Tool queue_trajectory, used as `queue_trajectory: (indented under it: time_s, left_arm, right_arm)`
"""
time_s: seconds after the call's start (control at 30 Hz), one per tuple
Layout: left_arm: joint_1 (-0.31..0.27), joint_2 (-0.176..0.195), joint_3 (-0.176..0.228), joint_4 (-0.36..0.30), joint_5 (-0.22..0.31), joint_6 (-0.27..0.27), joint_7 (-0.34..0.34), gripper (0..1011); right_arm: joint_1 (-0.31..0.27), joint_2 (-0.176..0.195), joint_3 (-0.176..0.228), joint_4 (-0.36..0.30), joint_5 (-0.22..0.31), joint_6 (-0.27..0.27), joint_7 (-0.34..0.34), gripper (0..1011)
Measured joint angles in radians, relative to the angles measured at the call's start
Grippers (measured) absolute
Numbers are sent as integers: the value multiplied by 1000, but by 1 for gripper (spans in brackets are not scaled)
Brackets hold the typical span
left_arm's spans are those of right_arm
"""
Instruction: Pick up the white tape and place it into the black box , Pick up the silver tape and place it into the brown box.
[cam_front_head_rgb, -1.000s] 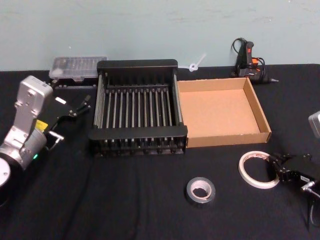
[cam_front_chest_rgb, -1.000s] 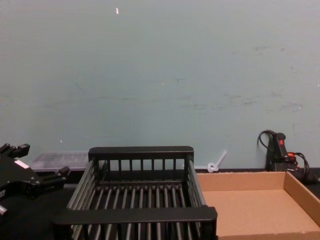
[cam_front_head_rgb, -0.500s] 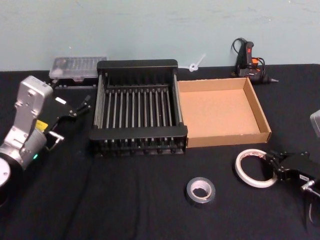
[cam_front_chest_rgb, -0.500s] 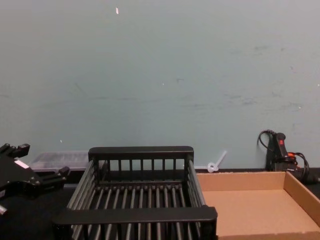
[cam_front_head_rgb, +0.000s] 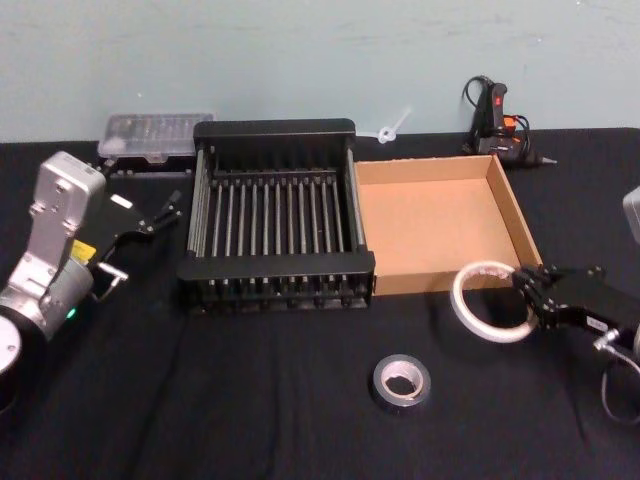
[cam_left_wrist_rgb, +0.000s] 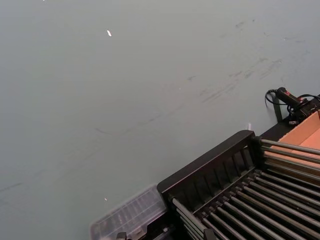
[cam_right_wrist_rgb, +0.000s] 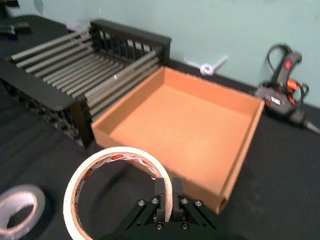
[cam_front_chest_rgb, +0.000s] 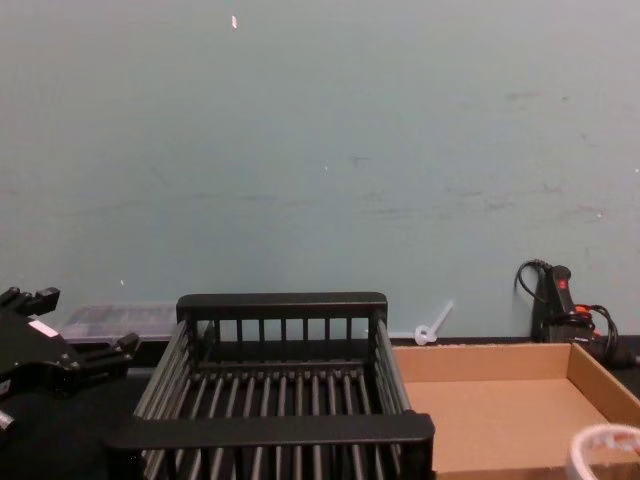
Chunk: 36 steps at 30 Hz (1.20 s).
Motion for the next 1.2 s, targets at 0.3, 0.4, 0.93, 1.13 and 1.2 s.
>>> queue_trajectory:
  time_s: [0.3,0.4,0.93,1.13,1.2]
  left_arm:
    - [0,0,0,0,0,0,0,1001]
    - [0,0,0,0,0,0,0,1002]
    - [0,0,0,0,0,0,0,1001]
    - [0,0,0,0,0,0,0,1001]
    - [0,0,0,0,0,0,0,1001]
  right_arm:
    - [84,-27,-42,29,-13,-34,6,87]
    - [119,-40,-57,49,-19,-46,9,87]
    - [329,-141,-158,219,-83,-101,38,87]
    - [401,-177,-197,287,-105,-121,64,87]
    - [425,-191,-211,313,-113,-130,72,87]
